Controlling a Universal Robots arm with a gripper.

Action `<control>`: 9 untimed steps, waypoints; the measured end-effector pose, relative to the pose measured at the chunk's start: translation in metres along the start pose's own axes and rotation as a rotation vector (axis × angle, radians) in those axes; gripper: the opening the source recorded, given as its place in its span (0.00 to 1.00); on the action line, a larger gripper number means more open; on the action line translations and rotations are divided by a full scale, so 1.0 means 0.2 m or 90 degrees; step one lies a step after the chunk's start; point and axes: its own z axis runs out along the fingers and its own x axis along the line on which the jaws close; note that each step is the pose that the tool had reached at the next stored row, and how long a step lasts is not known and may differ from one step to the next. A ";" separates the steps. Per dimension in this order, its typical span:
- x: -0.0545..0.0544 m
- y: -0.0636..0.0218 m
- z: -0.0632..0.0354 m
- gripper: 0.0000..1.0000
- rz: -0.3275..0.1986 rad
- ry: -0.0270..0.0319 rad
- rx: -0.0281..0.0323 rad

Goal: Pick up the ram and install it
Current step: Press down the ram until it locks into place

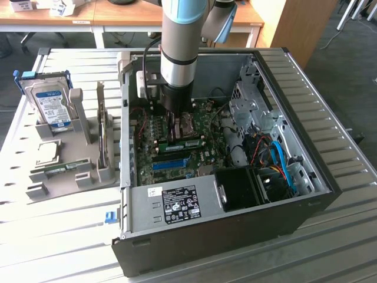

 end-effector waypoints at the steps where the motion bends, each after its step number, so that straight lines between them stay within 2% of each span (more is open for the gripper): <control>1: 0.00 0.000 0.000 0.11 0.000 0.0000 0.0000; 9: 0.00 0.000 0.003 0.11 0.000 0.0000 0.0000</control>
